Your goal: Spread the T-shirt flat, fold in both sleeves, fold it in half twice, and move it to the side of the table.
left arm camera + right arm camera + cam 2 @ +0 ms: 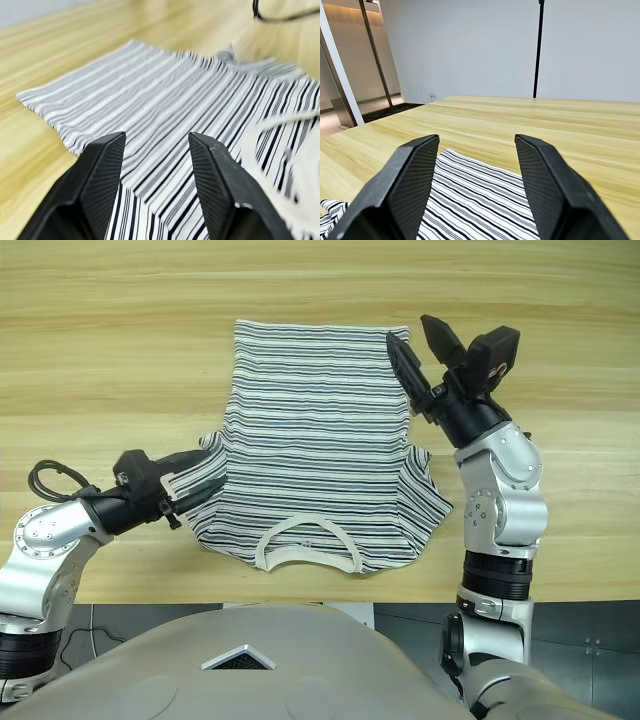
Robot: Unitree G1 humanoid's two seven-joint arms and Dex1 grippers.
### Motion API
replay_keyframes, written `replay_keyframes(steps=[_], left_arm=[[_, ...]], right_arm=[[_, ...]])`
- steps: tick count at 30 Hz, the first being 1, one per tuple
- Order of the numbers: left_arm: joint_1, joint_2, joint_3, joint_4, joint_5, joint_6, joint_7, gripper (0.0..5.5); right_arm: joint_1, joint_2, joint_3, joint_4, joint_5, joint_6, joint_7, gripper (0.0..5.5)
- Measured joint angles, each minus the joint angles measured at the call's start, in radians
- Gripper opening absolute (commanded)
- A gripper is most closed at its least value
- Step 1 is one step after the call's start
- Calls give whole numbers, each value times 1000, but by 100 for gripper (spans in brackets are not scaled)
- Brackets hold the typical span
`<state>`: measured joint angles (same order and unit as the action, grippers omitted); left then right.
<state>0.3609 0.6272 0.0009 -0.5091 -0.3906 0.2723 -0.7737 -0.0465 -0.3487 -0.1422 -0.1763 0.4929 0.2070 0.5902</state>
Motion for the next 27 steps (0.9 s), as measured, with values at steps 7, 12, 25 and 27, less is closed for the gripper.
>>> replay_keyframes(steps=[7,12,25,27], left_arm=[[26,-37,111,61,-72,117,121,234],[33,-165,240,125,-209,393,346,234],[104,-338,407,73,-506,702,568,234],[91,-339,400,83,-505,701,568,234]], right_arm=[[10,3,-3,-5,-1,-8,-20,280],[15,8,-14,-15,0,-20,-42,280],[14,15,-13,-31,-10,-26,-58,280],[14,15,-13,-31,-16,-28,-57,280]])
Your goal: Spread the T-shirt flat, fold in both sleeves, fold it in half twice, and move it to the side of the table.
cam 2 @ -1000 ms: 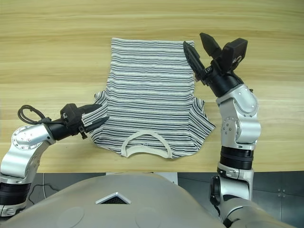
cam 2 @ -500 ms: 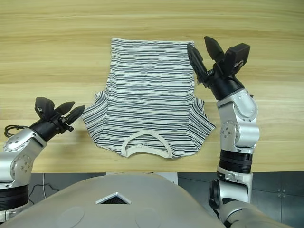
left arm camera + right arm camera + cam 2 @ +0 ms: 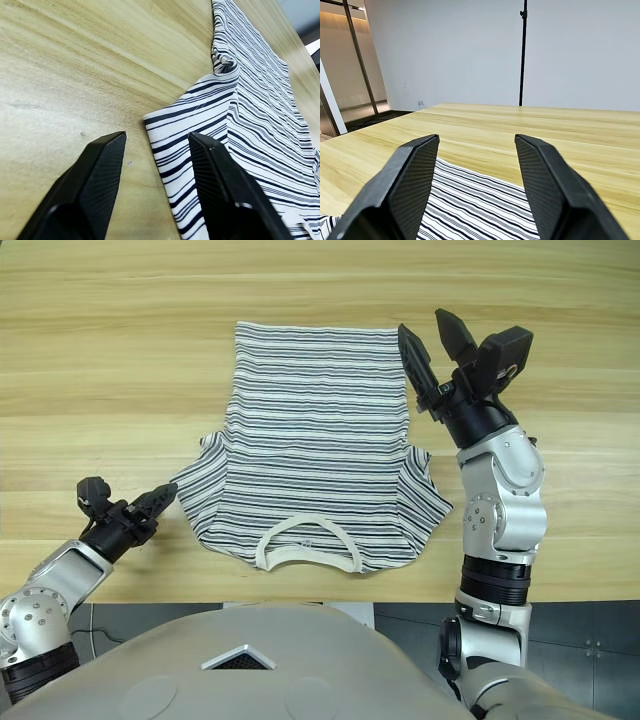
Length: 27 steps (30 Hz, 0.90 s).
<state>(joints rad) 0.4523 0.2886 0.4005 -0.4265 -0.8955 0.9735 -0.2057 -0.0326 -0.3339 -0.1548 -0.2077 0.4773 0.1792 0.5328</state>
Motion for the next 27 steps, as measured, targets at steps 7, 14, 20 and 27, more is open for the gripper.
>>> replay_keyframes(steps=[7,14,20,27], left_arm=[[-84,-5,-90,80,59,-71,-10,234],[-71,-23,-119,67,60,-81,-9,146],[-57,-21,-109,68,58,-79,-8,48],[-59,-20,-102,70,76,-82,-5,11]], right_arm=[[0,0,2,-1,-5,-4,14,280],[0,-1,3,-1,-5,-4,19,282],[-1,-1,5,0,-6,-4,19,282],[-11,-1,10,5,-7,-4,19,282]])
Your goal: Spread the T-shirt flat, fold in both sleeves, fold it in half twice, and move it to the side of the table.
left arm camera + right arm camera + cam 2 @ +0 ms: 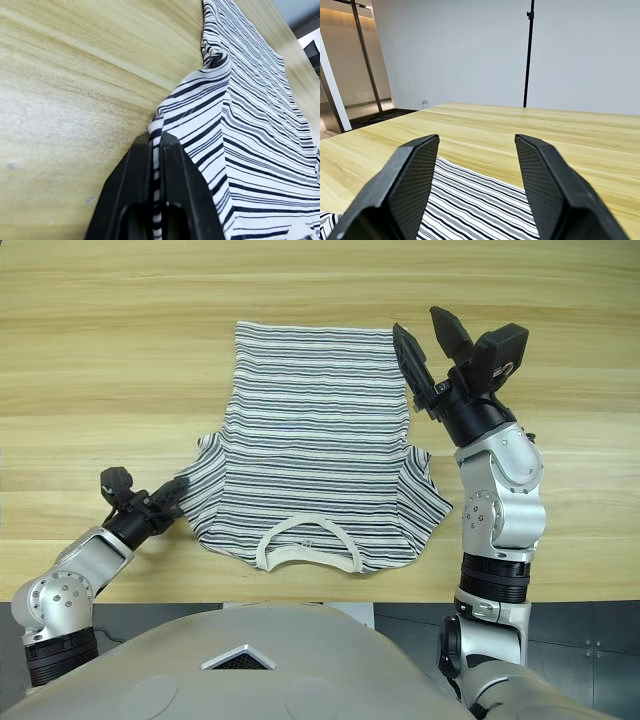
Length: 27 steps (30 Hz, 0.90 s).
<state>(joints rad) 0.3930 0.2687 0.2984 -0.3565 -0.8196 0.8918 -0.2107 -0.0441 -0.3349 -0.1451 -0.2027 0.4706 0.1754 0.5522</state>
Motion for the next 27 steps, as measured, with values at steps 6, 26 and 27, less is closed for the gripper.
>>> replay_keyframes(steps=[6,26,27], left_arm=[[-3,27,16,-4,51,-32,0,11],[19,34,-28,-188,68,35,26,11],[27,33,-38,-193,67,44,27,11]], right_arm=[[-2,0,0,7,0,0,1,282],[-11,1,1,16,1,0,9,282],[-11,1,1,16,1,0,9,282]])
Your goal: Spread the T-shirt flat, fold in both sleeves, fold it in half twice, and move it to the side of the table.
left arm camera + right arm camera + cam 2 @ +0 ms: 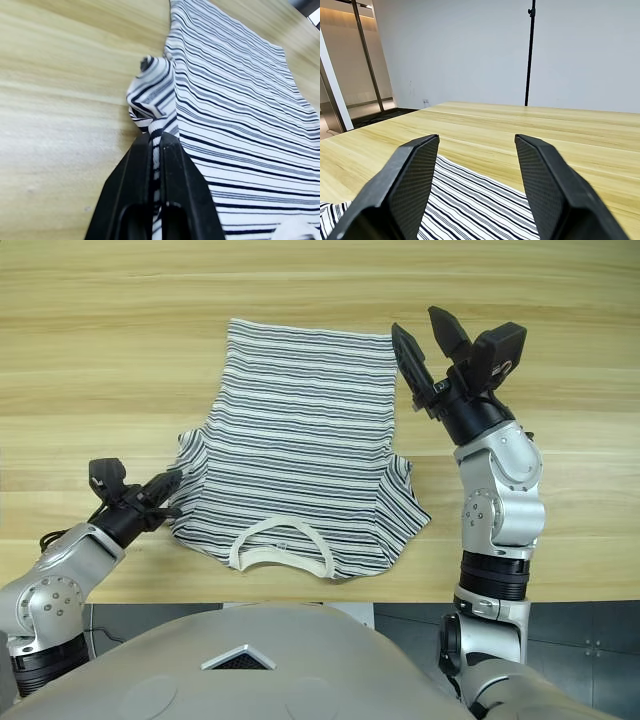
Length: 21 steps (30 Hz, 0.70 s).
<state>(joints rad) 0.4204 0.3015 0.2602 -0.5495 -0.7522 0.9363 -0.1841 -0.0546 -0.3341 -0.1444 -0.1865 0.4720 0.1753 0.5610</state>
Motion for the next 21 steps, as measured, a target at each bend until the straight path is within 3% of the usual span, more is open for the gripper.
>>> replay_keyframes(steps=[21], left_arm=[[42,-37,-194,-81,54,42,55,11]], right_arm=[[-13,0,-1,17,0,0,1,282]])
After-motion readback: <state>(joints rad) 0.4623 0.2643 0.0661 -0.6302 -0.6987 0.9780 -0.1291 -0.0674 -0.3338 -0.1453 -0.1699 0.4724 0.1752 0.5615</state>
